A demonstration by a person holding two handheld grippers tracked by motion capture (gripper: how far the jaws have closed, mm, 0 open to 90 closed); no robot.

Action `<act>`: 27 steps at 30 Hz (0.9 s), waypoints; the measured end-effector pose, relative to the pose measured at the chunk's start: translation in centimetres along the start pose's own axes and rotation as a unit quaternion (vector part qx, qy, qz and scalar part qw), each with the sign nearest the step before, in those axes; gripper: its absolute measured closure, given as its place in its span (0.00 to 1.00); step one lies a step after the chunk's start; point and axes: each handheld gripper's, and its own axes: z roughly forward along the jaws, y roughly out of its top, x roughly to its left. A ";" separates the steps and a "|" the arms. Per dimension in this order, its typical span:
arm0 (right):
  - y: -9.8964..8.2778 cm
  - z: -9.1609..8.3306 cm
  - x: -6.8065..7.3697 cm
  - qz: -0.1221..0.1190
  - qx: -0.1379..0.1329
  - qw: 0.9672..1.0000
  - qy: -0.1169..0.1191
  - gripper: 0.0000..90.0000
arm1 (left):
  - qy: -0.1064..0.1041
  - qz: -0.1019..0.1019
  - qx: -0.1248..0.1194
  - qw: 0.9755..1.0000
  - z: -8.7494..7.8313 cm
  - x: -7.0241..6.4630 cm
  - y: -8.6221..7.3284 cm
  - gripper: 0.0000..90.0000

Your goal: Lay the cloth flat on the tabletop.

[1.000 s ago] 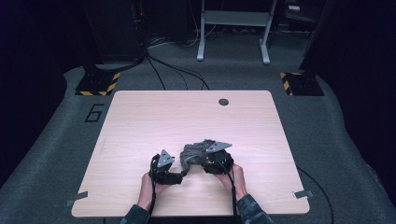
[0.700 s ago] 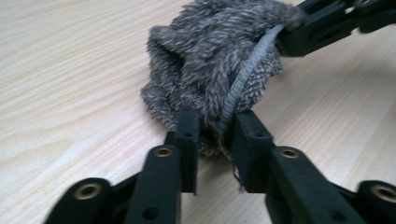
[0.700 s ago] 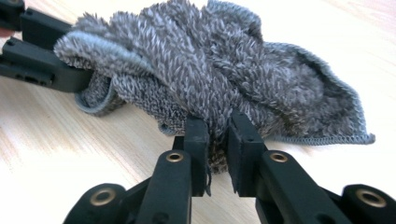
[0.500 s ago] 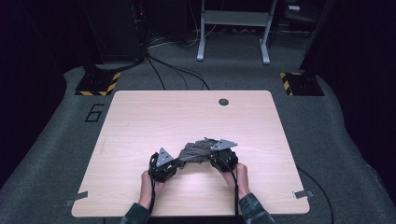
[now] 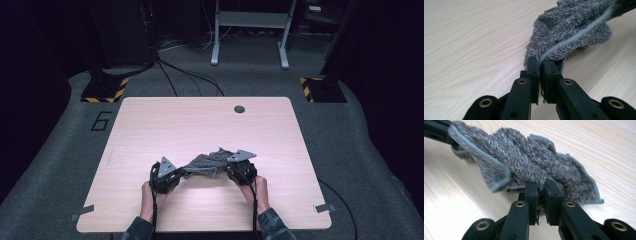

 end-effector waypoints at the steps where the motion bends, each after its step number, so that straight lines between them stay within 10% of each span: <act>1: -0.1 -0.2 0.1 -0.001 -0.002 1.000 0.000 0.92 | -0.003 0.001 0.003 1.000 -0.2 0.0 -0.2 0.94; 6: -0.5 -0.5 0.0 0.004 0.009 1.000 -0.004 0.87 | 0.006 0.015 0.031 0.999 -0.2 0.3 -0.7 0.93; 16: -2.2 -1.6 -2.3 0.037 0.017 0.999 0.002 0.49 | 0.008 0.006 0.033 0.999 -1.5 -0.5 -0.6 0.46; 24: -1.6 -2.0 -4.6 0.059 0.008 0.998 -0.008 0.45 | 0.019 0.037 0.037 0.998 -2.1 -2.1 0.1 0.42; 27: -1.6 -2.5 -4.9 0.054 0.003 0.998 -0.008 0.44 | 0.005 0.038 0.042 0.998 -1.9 -1.4 -0.6 0.55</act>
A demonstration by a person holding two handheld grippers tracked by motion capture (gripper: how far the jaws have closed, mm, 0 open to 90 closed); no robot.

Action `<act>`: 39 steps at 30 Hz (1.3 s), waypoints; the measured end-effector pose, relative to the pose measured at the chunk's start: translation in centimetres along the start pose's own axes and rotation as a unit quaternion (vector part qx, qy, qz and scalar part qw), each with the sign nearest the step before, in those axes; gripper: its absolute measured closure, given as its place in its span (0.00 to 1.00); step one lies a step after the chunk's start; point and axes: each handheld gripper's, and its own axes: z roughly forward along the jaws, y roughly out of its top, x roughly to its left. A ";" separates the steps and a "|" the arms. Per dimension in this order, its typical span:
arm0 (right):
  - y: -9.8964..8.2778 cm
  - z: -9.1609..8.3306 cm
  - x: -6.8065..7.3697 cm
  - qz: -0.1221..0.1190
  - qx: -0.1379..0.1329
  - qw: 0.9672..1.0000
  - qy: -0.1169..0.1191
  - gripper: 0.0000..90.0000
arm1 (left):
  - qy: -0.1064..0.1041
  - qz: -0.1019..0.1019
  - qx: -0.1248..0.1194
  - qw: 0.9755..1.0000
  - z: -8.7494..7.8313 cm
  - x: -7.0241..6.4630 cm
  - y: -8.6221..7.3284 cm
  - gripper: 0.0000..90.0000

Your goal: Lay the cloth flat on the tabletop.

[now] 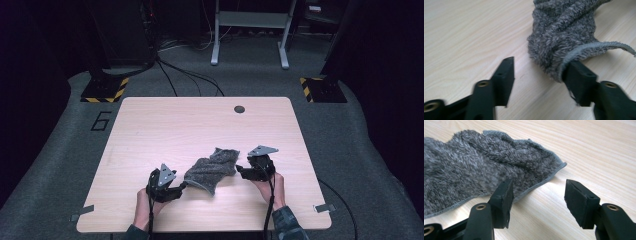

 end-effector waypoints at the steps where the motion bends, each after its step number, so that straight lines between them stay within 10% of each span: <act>1: 0.0 -0.1 -0.2 -0.001 -0.003 1.000 -0.006 0.44 | -0.006 0.005 0.001 1.000 0.2 0.2 -0.2 0.69; 6: 1.0 1.1 -1.0 0.007 0.002 1.000 0.000 0.46 | 0.003 0.008 0.026 1.000 2.3 2.0 0.2 0.87; 13: 2.0 4.3 -1.5 0.017 0.041 0.999 -0.002 0.47 | 0.032 -0.067 0.044 0.996 2.1 4.8 0.4 0.51; 24: 1.4 4.9 -2.2 -0.011 0.040 0.999 -0.002 0.62 | 0.015 -0.108 0.017 0.994 -1.2 3.3 -1.9 0.36; 31: 1.5 5.6 -1.9 -0.015 0.051 0.999 0.006 0.85 | -0.071 -0.102 0.004 0.992 -0.7 -0.8 -0.8 0.41; 39: 0.7 5.1 -1.7 -0.003 0.053 0.999 0.005 0.91 | -0.016 -0.079 0.050 0.996 2.5 -2.2 0.1 0.48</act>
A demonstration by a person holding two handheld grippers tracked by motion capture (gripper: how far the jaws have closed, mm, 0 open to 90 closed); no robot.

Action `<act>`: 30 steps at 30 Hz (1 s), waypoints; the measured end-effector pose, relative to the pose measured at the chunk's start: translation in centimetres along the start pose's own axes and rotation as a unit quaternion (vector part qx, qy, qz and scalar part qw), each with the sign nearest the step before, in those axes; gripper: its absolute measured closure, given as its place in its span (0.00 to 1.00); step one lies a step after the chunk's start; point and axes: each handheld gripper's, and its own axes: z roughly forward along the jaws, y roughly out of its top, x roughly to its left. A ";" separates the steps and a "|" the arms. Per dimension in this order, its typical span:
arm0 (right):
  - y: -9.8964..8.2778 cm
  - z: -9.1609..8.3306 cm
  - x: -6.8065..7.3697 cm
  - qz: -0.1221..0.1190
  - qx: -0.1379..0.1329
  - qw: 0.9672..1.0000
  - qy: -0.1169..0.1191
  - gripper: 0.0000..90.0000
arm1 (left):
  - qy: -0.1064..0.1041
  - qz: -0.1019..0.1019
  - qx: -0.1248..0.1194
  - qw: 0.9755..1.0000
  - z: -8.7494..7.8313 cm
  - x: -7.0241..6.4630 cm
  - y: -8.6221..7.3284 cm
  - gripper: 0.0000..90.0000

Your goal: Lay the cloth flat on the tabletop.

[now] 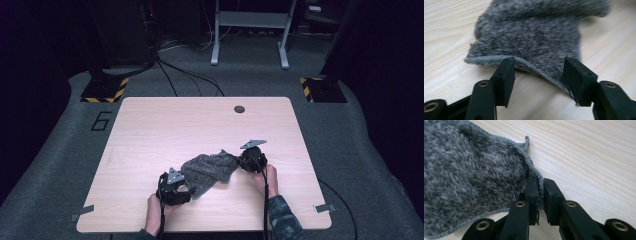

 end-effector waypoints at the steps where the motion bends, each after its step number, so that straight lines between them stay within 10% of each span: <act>1: -0.2 -0.2 0.1 0.006 0.001 1.000 0.002 0.91 | 0.015 0.004 0.010 1.000 0.4 0.5 0.2 0.49; 14: -3.4 -2.4 1.8 0.012 0.003 1.000 0.014 0.89 | 0.032 -0.021 0.024 0.999 0.7 4.4 1.3 0.44; 20: -3.5 -3.4 1.9 0.018 -0.017 1.000 0.014 0.73 | 0.041 -0.007 0.012 0.999 -0.6 2.8 1.0 0.37; 30: -2.8 -2.7 1.7 -0.002 -0.002 1.000 0.009 0.72 | 0.051 -0.003 0.033 0.998 0.5 2.1 0.4 0.41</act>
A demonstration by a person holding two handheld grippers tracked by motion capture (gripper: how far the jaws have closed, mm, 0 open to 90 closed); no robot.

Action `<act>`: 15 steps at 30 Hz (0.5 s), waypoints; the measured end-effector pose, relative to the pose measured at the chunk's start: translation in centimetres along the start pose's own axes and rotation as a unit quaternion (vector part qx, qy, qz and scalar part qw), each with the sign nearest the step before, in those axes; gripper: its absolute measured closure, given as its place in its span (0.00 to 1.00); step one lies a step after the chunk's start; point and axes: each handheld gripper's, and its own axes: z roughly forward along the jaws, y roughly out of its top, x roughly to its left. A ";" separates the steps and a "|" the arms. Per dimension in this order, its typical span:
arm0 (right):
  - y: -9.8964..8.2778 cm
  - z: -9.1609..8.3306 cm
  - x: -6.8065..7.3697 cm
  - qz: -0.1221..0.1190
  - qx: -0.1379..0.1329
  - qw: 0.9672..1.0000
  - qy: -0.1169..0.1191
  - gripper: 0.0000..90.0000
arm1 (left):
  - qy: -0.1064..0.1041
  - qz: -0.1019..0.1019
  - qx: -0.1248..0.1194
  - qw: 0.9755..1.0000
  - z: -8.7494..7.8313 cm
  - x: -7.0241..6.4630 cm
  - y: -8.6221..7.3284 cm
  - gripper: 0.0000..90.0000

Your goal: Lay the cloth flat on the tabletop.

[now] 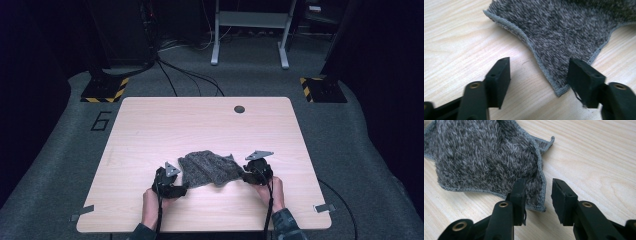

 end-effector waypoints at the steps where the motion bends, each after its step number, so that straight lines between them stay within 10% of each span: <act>1: 0.0 0.0 0.1 0.004 0.003 1.000 -0.002 0.73 | 0.001 0.003 -0.002 1.000 0.0 0.0 0.0 0.43; 15: -0.6 0.5 -0.2 0.004 0.014 1.000 0.009 0.95 | -0.015 0.022 0.004 1.000 -0.1 -0.2 0.4 0.86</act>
